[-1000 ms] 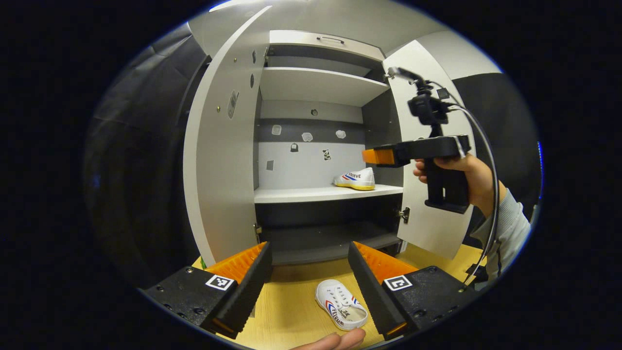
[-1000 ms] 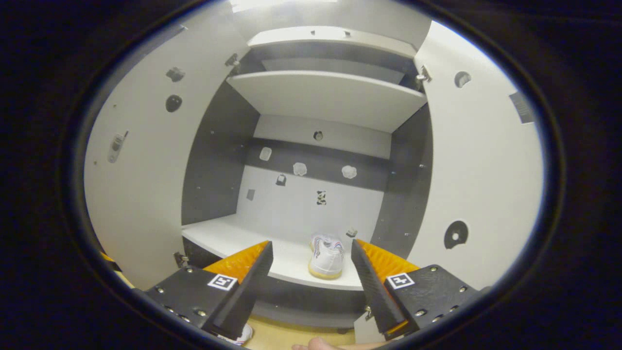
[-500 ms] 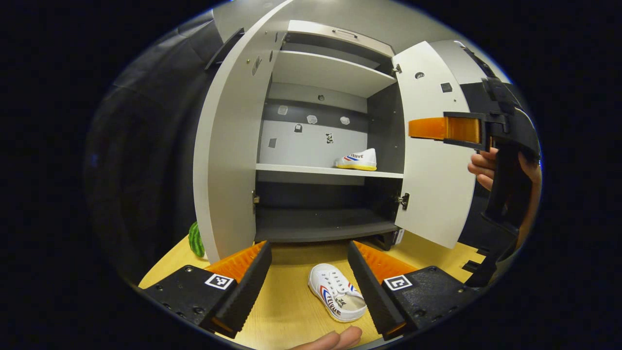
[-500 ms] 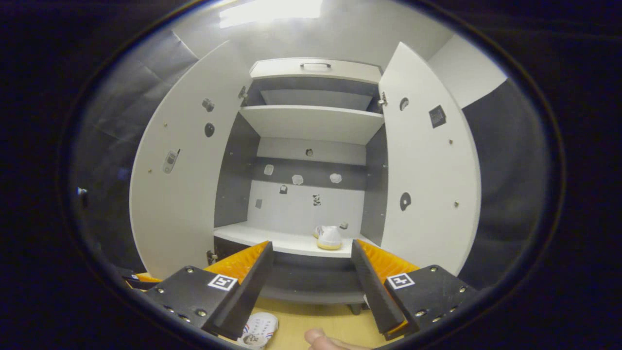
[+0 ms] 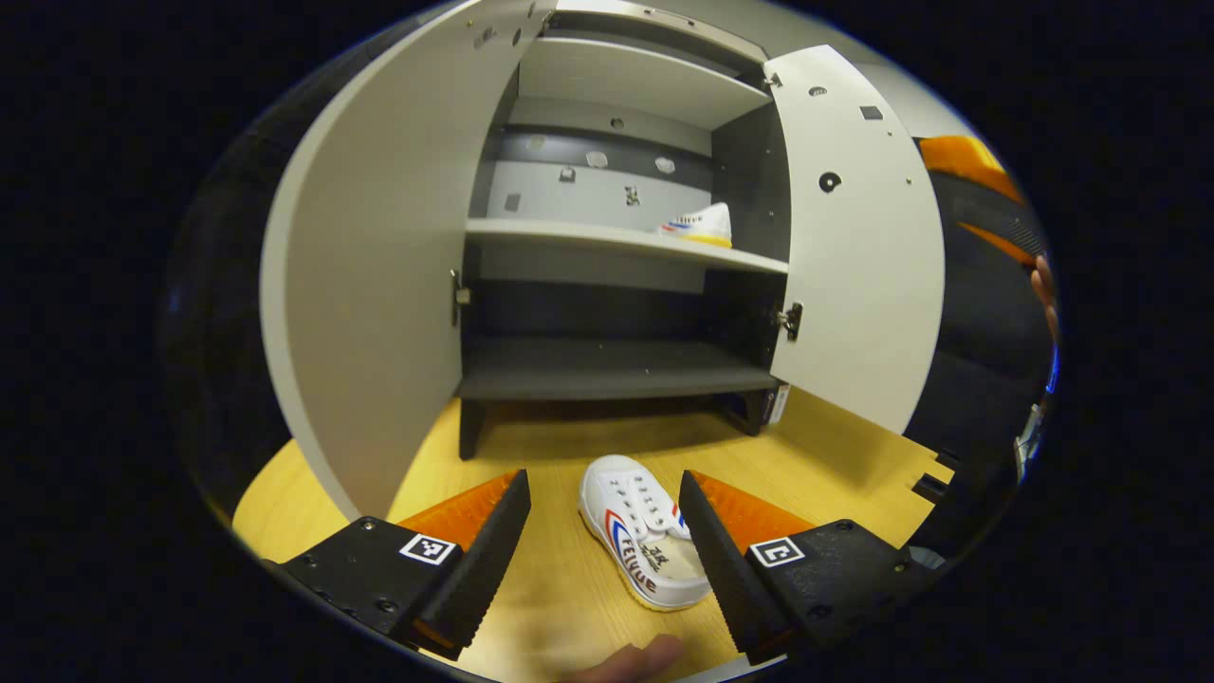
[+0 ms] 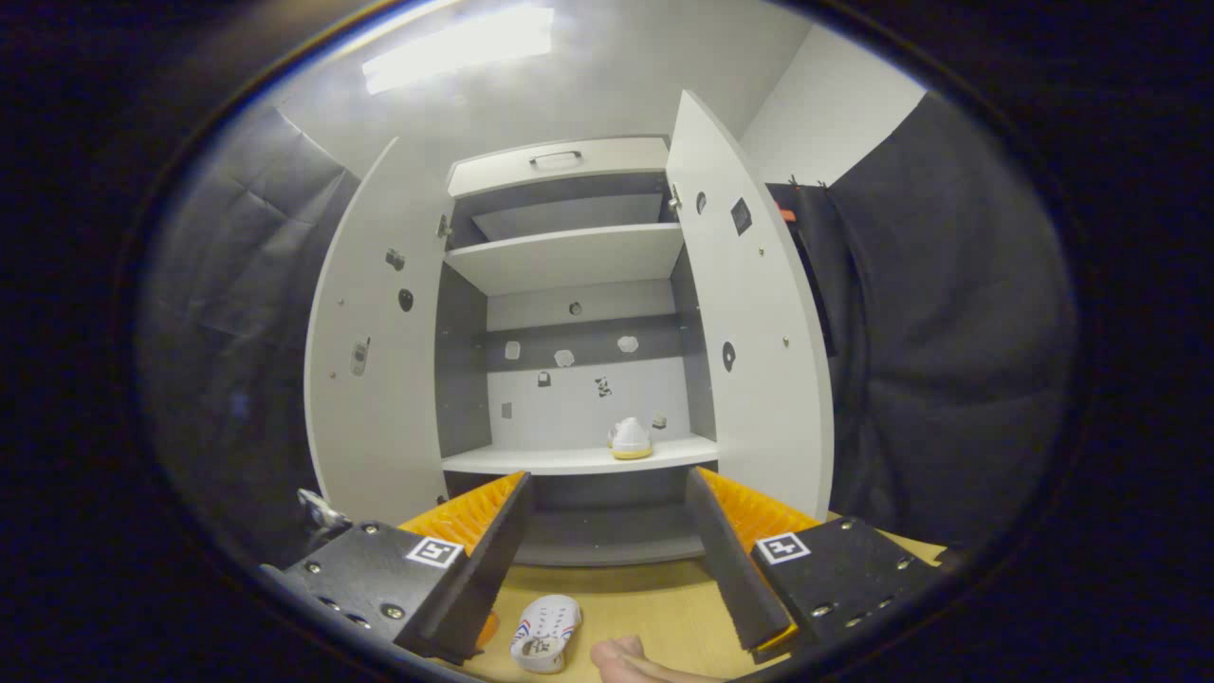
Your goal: Grab one shoe with the right hand and put it into the shoe cabinet, grab the other shoe with the left hand and put it into the shoe cabinet; then close the right door with the right hand and the left door with the left hand.
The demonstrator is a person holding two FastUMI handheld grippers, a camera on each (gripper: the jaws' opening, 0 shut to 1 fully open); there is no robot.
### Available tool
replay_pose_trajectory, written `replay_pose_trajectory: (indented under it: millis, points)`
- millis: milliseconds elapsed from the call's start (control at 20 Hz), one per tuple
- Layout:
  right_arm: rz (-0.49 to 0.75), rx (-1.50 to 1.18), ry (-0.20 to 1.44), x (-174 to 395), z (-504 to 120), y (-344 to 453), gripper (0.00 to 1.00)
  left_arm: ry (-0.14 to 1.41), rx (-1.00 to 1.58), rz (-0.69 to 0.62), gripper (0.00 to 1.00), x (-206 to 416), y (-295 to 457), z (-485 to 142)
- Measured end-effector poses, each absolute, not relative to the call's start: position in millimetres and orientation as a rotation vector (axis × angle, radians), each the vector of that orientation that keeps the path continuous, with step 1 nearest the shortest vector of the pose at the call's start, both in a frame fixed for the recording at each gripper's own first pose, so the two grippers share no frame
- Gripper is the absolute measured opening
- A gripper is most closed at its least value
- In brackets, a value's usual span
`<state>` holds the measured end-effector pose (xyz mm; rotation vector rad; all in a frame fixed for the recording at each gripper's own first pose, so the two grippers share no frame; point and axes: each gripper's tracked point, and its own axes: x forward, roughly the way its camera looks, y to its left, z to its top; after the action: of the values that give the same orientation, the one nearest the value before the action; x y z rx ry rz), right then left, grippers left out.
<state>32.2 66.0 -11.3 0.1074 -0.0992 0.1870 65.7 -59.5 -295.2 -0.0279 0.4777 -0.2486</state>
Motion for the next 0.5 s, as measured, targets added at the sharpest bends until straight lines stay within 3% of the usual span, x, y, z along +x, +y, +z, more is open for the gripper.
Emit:
replay_pose_trajectory:
  millis: [150,350,500]
  points:
    - [0.224,0.087,-0.115,26,-19,66,0.96,0.638,0.010,-0.230,0.98,63,-66,-346]
    - [0.339,0.157,-0.099,14,-28,69,0.96,0.727,0.006,-0.174,0.98,76,-63,-379]
    - [0.259,0.118,-0.144,23,-28,35,0.96,0.779,0.015,-0.125,0.97,86,-57,-394]
